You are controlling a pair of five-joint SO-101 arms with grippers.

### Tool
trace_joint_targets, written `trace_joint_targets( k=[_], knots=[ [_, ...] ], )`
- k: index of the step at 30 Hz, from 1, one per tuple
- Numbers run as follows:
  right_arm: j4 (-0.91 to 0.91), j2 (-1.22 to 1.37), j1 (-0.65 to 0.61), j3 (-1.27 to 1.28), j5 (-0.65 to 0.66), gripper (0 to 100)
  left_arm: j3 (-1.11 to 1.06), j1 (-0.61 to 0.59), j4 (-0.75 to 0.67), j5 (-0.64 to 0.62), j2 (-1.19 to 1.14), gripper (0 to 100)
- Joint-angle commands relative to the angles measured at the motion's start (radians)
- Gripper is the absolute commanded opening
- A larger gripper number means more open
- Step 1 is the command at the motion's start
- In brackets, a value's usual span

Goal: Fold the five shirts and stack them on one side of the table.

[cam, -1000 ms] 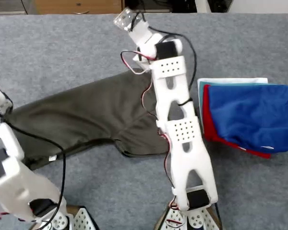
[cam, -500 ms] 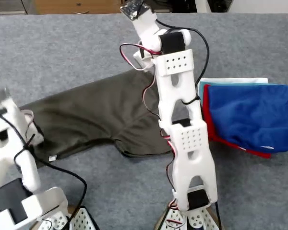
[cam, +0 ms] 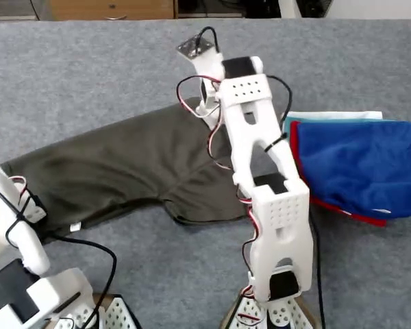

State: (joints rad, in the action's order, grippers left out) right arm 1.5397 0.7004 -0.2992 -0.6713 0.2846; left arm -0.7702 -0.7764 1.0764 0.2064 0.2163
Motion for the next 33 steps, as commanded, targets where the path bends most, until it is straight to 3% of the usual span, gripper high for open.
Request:
trace_joint_targets(
  k=[1,11,15,19,24,29,33],
  knots=[
    [-0.021,0.073,0.022,-0.004,0.009,0.2,0.023,-0.029,-0.015,0.015,0.004,9],
    [0.064,0.303,0.081,-0.268,0.025,0.2,0.023,-0.084,-0.084,0.121,0.002,9],
    [0.226,0.308,0.062,-0.466,0.061,0.2,0.034,-0.081,-0.075,0.146,0.015,9],
    [0.249,0.18,0.045,-0.581,0.06,0.2,0.201,-0.089,0.133,0.144,0.077,9],
    [0.195,0.062,0.03,-0.426,0.064,0.3,0.396,-0.046,0.203,0.035,0.127,9],
    [0.02,0.122,0.024,-0.403,0.043,0.3,0.466,0.091,0.032,-0.097,-0.068,9],
    [-0.126,0.208,0.018,-0.404,-0.031,0.3,0.608,0.109,-0.029,-0.187,-0.3,9]
  ],
)
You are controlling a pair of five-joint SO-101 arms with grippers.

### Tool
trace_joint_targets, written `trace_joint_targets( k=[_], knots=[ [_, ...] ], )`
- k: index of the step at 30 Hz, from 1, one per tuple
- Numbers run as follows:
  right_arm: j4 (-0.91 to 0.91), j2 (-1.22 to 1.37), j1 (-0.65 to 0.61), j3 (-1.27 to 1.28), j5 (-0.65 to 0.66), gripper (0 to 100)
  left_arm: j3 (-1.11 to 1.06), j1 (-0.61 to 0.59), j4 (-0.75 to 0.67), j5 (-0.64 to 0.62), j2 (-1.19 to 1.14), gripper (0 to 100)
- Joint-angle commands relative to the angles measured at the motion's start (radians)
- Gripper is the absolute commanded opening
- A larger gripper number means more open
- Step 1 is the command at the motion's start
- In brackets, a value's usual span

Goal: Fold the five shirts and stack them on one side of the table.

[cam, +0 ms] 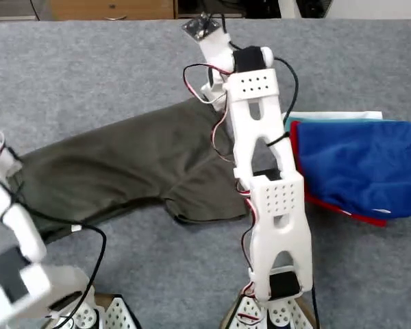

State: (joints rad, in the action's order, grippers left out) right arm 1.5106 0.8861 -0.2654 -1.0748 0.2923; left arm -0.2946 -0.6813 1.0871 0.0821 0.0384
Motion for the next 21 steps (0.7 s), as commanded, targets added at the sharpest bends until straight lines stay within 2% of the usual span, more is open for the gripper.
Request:
trace_joint_targets(
  k=[1,5,12,17,21],
  knots=[
    [-0.121,0.048,-0.015,0.001,-0.048,0.3,0.178,0.002,-0.044,-0.077,-0.183,9],
    [-0.11,0.153,-0.012,-0.004,-0.055,0.5,0.362,-0.02,0.002,-0.083,-0.421,9],
    [-0.084,0.237,0.081,-0.094,-0.057,0.4,0.652,-0.075,0.152,-0.052,-0.722,9],
    [-0.068,0.265,0.096,-0.229,-0.057,0.4,0.813,-0.074,0.235,-0.015,-0.774,9],
    [0.041,0.237,0.074,-0.406,-0.055,0.4,0.936,-0.08,0.318,-0.005,-0.743,9]
  ],
)
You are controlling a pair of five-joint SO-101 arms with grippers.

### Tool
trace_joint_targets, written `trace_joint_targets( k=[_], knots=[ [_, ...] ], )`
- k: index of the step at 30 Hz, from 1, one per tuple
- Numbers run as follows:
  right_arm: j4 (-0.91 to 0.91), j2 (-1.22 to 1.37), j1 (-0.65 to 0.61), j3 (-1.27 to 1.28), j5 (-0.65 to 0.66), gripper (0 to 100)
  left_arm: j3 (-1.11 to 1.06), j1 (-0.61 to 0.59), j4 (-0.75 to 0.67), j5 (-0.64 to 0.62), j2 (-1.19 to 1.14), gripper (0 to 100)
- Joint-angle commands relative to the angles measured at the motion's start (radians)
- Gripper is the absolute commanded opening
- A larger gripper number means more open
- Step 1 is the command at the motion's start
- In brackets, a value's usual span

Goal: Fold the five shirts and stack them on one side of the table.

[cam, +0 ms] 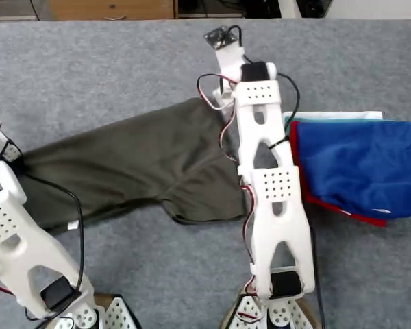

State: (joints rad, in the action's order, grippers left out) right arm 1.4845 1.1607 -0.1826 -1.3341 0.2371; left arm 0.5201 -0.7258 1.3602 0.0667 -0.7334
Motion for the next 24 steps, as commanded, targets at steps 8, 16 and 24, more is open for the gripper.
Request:
trace_joint_targets(
  k=[8,16,24],
  knots=[
    [0.307,-0.228,-0.047,-0.249,0.175,0.3,0.387,-0.011,0.331,0.009,0.211,9],
    [0.304,-0.901,-0.039,0.559,0.399,0.2,0.285,-0.091,0.399,0.066,0.479,9],
    [0.152,-1.555,-0.053,1.471,0.618,0.5,-0.404,-0.092,0.152,0.089,0.825,9]
  ],
)
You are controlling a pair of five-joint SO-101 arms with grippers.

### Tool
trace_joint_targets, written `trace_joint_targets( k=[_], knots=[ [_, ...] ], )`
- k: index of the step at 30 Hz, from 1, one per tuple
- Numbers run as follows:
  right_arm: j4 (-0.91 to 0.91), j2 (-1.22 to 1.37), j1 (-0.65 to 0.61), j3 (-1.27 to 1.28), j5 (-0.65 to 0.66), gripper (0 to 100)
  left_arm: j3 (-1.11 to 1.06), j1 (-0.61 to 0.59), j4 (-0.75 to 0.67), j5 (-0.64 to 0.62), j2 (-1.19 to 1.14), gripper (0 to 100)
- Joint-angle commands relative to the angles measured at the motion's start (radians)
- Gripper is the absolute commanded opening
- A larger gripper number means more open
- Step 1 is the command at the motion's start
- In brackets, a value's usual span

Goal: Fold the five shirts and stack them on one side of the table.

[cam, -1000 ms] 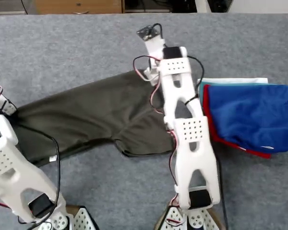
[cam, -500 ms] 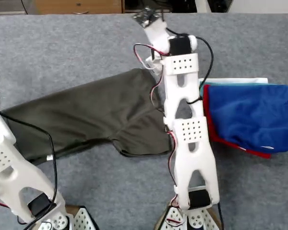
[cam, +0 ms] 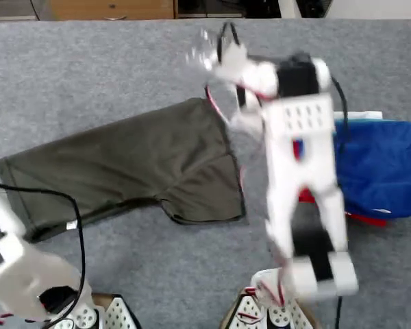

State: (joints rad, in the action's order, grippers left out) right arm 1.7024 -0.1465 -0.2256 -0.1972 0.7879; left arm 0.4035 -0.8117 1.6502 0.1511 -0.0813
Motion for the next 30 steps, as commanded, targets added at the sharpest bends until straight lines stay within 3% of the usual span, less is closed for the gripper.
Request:
trace_joint_targets(
  k=[1,8,14,20,30],
  knots=[
    [-0.092,-0.303,-0.01,0.423,0.091,0.5,-0.407,0.0,-0.204,0.005,0.24,9],
    [-0.155,-0.466,-0.065,0.828,0.238,1.3,-1.171,0.057,-0.726,-0.014,0.621,9],
    [-0.229,-0.475,-0.259,0.883,0.229,20.1,-1.399,0.068,-1.063,-0.054,0.598,5],
    [-0.269,-0.39,-0.372,0.918,0.227,18.8,-1.366,0.048,-1.111,-0.055,0.486,8],
    [-0.468,-0.186,-0.437,0.937,0.175,18.5,-1.197,0.04,-1.105,-0.087,0.252,8]
  ],
)
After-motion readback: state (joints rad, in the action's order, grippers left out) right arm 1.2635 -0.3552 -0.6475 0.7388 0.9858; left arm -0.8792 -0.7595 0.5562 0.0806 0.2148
